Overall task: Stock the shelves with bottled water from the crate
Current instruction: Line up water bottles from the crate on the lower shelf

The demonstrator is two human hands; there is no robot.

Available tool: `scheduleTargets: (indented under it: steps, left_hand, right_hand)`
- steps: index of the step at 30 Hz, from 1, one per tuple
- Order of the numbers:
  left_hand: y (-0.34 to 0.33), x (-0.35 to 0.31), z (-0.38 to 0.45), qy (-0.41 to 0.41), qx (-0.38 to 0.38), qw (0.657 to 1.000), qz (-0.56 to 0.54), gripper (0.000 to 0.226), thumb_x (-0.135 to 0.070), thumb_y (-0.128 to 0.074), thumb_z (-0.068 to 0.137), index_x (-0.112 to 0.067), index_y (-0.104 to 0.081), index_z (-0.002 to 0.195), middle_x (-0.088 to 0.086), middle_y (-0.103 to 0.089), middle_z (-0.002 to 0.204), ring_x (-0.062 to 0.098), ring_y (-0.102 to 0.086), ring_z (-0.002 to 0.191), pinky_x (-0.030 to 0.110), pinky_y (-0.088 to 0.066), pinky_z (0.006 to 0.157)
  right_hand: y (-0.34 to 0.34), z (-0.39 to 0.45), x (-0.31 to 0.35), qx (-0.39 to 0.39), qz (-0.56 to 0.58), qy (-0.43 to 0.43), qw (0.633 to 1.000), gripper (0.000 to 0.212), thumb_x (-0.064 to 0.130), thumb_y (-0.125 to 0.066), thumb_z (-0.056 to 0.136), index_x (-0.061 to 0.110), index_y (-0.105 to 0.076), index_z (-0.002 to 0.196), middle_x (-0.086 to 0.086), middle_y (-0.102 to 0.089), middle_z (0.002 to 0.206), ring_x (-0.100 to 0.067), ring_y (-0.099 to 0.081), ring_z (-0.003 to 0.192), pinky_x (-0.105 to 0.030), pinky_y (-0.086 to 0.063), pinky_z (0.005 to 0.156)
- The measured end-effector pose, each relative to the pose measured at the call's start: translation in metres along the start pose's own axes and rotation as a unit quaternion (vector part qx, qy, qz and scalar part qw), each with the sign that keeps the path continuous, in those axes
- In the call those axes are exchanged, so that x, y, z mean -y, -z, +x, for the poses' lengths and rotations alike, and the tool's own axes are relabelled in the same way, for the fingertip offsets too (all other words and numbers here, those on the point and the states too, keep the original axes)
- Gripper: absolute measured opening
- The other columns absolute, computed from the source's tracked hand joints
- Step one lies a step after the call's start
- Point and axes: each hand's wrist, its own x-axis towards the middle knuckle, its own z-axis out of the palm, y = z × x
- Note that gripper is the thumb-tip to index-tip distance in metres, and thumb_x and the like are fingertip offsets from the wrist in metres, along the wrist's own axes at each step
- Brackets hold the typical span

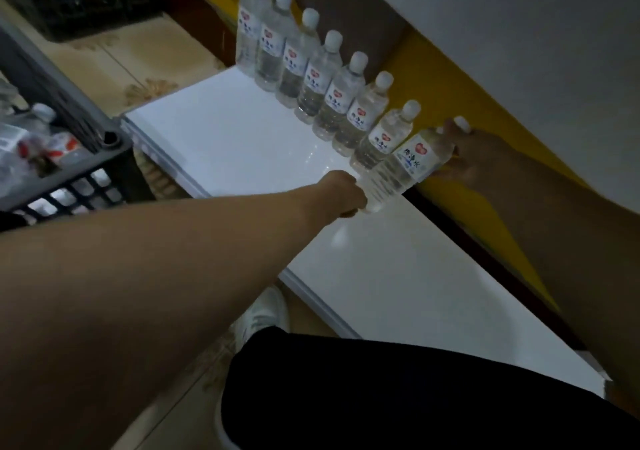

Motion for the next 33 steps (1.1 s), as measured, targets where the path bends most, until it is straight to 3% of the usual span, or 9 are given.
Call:
scheduleTargets:
  steps: [2, 4, 7, 11, 14, 20, 28, 33]
  left_hand:
    - [0.006, -0.005, 0.010, -0.011, 0.009, 0.998, 0.054, 0.040, -0.007, -0.062, 0.092, -0.003, -0.053, 0.131, 0.014, -0.058, 0.108, 0.023, -0.062, 0.084, 0.034, -0.057, 0.078]
    - [0.015, -0.010, 0.018, -0.052, -0.008, 0.986, 0.158, 0.040, -0.013, -0.058, 0.094, -0.005, -0.052, 0.132, 0.015, -0.060, 0.117, 0.027, -0.064, 0.100, 0.034, -0.056, 0.088]
    - [0.032, -0.012, 0.028, -0.138, -0.058, 0.930, 0.336, 0.044, -0.019, -0.053, 0.095, -0.008, -0.049, 0.137, 0.012, -0.054, 0.134, 0.027, -0.054, 0.122, 0.028, -0.044, 0.095]
    - [0.051, -0.010, 0.040, -0.165, -0.064, 0.889, 0.422, 0.056, -0.017, -0.051, 0.096, -0.014, -0.035, 0.149, 0.012, -0.043, 0.148, 0.028, -0.043, 0.134, 0.032, -0.039, 0.104]
    - [0.057, 0.001, 0.046, -0.160, -0.057, 0.867, 0.469, 0.060, -0.018, -0.050, 0.096, -0.019, -0.029, 0.152, 0.012, -0.038, 0.150, 0.029, -0.040, 0.136, 0.035, -0.039, 0.105]
    - [0.060, 0.027, 0.056, -0.156, -0.060, 0.841, 0.514, 0.059, -0.013, -0.046, 0.093, -0.020, -0.033, 0.150, 0.011, -0.043, 0.140, 0.032, -0.049, 0.125, 0.038, -0.046, 0.093]
    - [0.059, 0.026, 0.065, -0.156, -0.077, 0.849, 0.498, 0.055, -0.009, -0.046, 0.090, -0.017, -0.039, 0.145, 0.010, -0.044, 0.139, 0.031, -0.051, 0.122, 0.040, -0.049, 0.095]
    - [0.053, 0.024, 0.068, -0.162, -0.090, 0.858, 0.479, 0.057, -0.009, -0.046, 0.090, -0.016, -0.037, 0.146, 0.009, -0.044, 0.139, 0.031, -0.051, 0.121, 0.041, -0.049, 0.094]
  right_hand:
    - [-0.003, 0.013, -0.005, -0.026, 0.001, 0.004, 1.000, 0.061, 0.037, -0.066, 0.092, 0.011, -0.043, 0.142, -0.013, -0.048, 0.143, -0.037, -0.053, 0.124, -0.052, -0.059, 0.072]
    - [-0.010, 0.023, -0.008, -0.081, -0.037, 0.030, 0.996, 0.063, 0.036, -0.067, 0.091, 0.013, -0.041, 0.144, -0.013, -0.043, 0.147, -0.037, -0.048, 0.128, -0.053, -0.057, 0.082]
    - [-0.018, 0.042, -0.017, -0.135, -0.092, 0.063, 0.985, 0.057, 0.030, -0.062, 0.096, 0.015, -0.039, 0.146, -0.011, -0.041, 0.149, -0.036, -0.047, 0.129, -0.050, -0.053, 0.092]
    - [-0.022, 0.058, -0.019, -0.152, -0.056, 0.039, 0.986, 0.055, 0.028, -0.061, 0.096, 0.017, -0.040, 0.145, -0.012, -0.041, 0.149, -0.037, -0.046, 0.130, -0.049, -0.052, 0.094]
    - [-0.034, 0.063, -0.021, -0.142, -0.082, 0.035, 0.986, 0.052, 0.030, -0.059, 0.097, 0.013, -0.044, 0.143, -0.012, -0.048, 0.144, -0.033, -0.051, 0.126, -0.036, -0.050, 0.086]
    - [-0.047, 0.076, -0.033, -0.126, -0.064, 0.048, 0.989, 0.054, 0.028, -0.060, 0.096, 0.011, -0.040, 0.143, -0.011, -0.048, 0.142, -0.030, -0.050, 0.127, -0.047, -0.048, 0.101]
    - [-0.043, 0.082, -0.036, -0.172, -0.095, 0.080, 0.977, 0.046, 0.030, -0.065, 0.093, 0.016, -0.050, 0.134, -0.010, -0.054, 0.137, -0.033, -0.055, 0.121, -0.052, -0.050, 0.096]
    - [-0.041, 0.091, -0.031, -0.139, -0.142, 0.088, 0.976, 0.048, 0.030, -0.061, 0.096, 0.010, -0.046, 0.137, -0.014, -0.054, 0.136, -0.034, -0.056, 0.119, -0.053, -0.050, 0.097]
